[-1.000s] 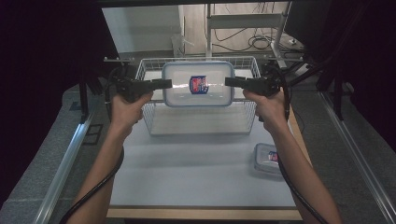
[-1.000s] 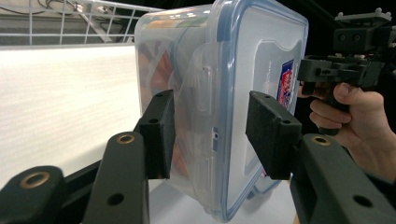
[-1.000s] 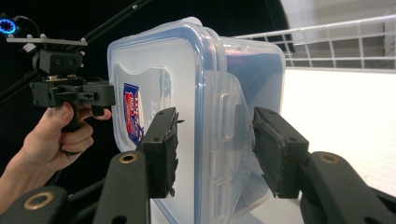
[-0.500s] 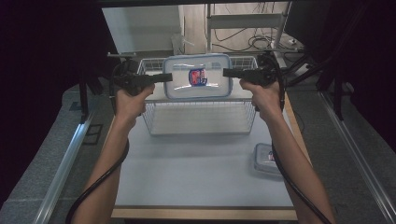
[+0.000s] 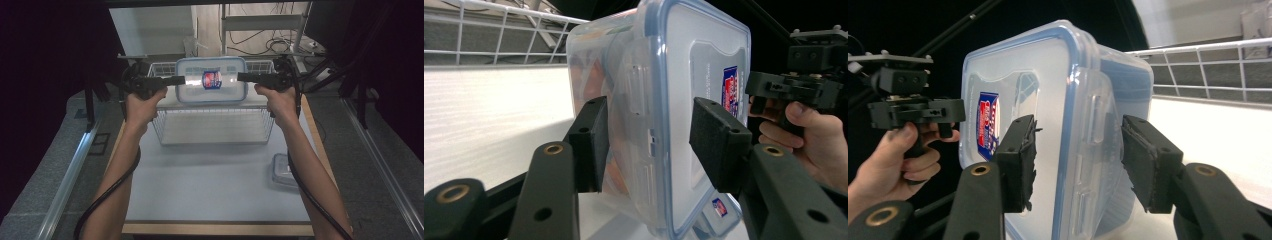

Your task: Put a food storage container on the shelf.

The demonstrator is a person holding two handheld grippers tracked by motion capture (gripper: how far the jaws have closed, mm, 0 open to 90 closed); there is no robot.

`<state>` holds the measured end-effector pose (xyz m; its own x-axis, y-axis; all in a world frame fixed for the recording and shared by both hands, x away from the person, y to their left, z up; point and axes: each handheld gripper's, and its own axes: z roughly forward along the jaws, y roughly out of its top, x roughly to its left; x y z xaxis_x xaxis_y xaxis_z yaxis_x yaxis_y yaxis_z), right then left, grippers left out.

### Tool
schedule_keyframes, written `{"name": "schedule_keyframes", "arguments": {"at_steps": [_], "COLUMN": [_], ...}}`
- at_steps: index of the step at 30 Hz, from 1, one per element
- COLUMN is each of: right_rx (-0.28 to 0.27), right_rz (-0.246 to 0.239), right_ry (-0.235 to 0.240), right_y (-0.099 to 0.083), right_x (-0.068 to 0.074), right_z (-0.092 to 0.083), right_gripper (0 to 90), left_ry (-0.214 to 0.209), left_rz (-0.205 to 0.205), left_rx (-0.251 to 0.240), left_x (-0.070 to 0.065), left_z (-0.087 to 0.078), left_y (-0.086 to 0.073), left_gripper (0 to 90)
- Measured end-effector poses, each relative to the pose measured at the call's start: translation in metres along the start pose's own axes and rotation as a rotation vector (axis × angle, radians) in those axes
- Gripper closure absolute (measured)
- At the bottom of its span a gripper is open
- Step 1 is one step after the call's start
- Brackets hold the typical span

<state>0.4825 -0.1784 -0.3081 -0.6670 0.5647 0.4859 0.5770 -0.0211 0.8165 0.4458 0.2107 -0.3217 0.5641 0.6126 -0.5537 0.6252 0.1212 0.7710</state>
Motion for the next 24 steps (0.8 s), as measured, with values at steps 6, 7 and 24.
{"name": "schedule_keyframes", "arguments": {"at_steps": [6, 7, 24], "right_rx": [-0.007, -0.01, -0.034], "right_rz": [0.002, 0.005, -0.112], "right_ry": [-0.015, -0.015, -0.134], "right_y": [0.001, 0.001, 0.004], "right_x": [-0.001, -0.002, 0.002], "right_z": [0.004, 0.004, 0.011], "right_gripper": [47.7, 47.6, 45.8], "left_ry": [-0.002, -0.003, 0.125], "left_rz": [-0.015, -0.016, 0.086], "left_rx": [-0.013, -0.018, -0.035], "left_x": [0.004, 0.005, -0.003], "left_z": [0.003, 0.003, 0.009], "left_y": [0.001, 0.001, -0.003], "left_gripper": [49.5, 49.3, 37.2]}}
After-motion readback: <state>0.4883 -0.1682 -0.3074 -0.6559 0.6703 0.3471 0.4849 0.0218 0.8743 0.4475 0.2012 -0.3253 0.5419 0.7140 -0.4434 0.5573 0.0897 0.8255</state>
